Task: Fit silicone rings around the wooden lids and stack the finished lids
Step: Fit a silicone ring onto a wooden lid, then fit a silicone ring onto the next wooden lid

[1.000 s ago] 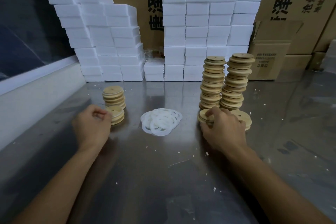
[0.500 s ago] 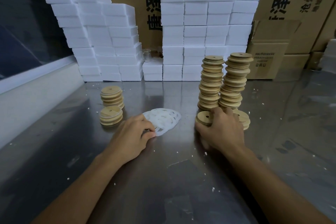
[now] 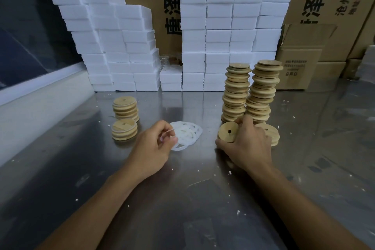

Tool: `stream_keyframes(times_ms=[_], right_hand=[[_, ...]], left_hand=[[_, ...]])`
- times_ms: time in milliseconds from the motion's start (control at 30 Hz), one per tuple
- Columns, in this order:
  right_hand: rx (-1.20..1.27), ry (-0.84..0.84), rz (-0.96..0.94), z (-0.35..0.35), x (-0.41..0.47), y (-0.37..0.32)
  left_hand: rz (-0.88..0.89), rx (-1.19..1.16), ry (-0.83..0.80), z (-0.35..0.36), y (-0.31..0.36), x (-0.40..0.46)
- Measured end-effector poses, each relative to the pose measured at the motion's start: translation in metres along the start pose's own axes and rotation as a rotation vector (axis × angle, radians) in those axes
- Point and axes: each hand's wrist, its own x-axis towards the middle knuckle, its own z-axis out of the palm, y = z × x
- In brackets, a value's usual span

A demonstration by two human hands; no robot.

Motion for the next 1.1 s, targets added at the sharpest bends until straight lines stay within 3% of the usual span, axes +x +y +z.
stream_keyframes(times_ms=[100,267,400,500,600,833,1100], right_hand=[[0.130,0.071,-0.120,0.000,0.001,0.002],[0.464,-0.099,-0.248,0.002,-0.005,-0.006],[0.863,-0.338,0.023,0.005,-0.014,-0.025],[1.227,-0.546,0.326,0.002,-0.016,-0.035],[1.457,-0.626,0.440,-0.002,-0.018,-0.039],[1.230,-0.534,0.250,0.004,-0.024,-0.037],[1.073,-0.370,-0.044,0.005,-0.032,-0.040]], left_hand=[[0.002,-0.148,-0.003,0.002,0.005,0.000],[-0.133,-0.390,0.034,0.003,0.015,0.002],[-0.201,-0.670,-0.057,0.001,0.023,0.001],[-0.248,-0.747,-0.102,0.002,0.029,-0.002],[-0.301,-0.742,-0.103,0.005,0.033,-0.005],[-0.334,-0.700,-0.109,0.008,0.036,-0.006],[-0.325,-0.510,0.076,0.014,0.030,-0.006]])
